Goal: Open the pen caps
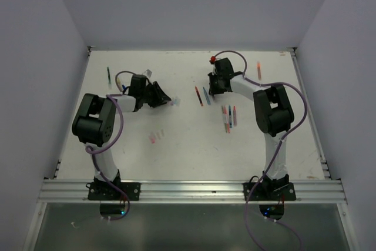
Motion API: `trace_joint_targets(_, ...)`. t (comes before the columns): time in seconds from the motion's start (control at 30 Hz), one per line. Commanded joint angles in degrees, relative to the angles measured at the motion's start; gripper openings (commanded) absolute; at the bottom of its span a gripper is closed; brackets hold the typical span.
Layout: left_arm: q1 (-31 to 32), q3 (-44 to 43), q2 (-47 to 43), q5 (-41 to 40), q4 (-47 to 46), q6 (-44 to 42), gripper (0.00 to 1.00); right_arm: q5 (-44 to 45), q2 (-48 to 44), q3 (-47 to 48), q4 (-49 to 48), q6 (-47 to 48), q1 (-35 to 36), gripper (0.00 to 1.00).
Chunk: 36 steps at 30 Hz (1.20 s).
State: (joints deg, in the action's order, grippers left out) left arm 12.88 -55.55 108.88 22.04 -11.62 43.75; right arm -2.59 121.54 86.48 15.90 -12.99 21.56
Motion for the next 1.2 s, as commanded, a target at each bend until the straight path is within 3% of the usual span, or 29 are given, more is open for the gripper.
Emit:
trace_joint_targets(0.0,0.21,-1.23,0.02,-0.95,-1.3,-1.03,0.38,-1.01,0.72,1.85,0.18,0.34,-0.29,0.05)
trace_joint_targets(0.13,0.21,-0.97,-0.42,-1.04,-1.3,-1.03,0.38,-1.63,0.81,1.33,0.1,0.34,-0.29,0.09)
trace_joint_targets(0.5,0.21,0.0,-2.62,-1.12,-1.3,-1.12,0.4,-2.07,-1.56,0.62,-0.43,-0.28,-0.47,0.32)
trace_joint_targets(0.73,0.21,0.44,-3.94,-0.95,-1.48,-1.12,0.41,2.41,-5.16,0.36,-0.25,-1.24,-1.43,0.38)
trace_joint_targets(0.97,0.21,2.81,-5.96,2.47,-6.92,0.99,0.42,11.63,-8.86,1.15,0.7,-3.53,-7.57,0.49)
trace_joint_targets(1.03,0.21,3.08,-6.31,2.65,-7.37,1.25,0.42,13.13,-7.99,2.11,1.85,-5.02,-9.42,0.56)
trace_joint_targets(1.17,0.21,3.61,-6.84,3.62,-8.51,1.96,0.42,14.54,-4.65,6.59,5.8,-5.9,-14.17,0.58)
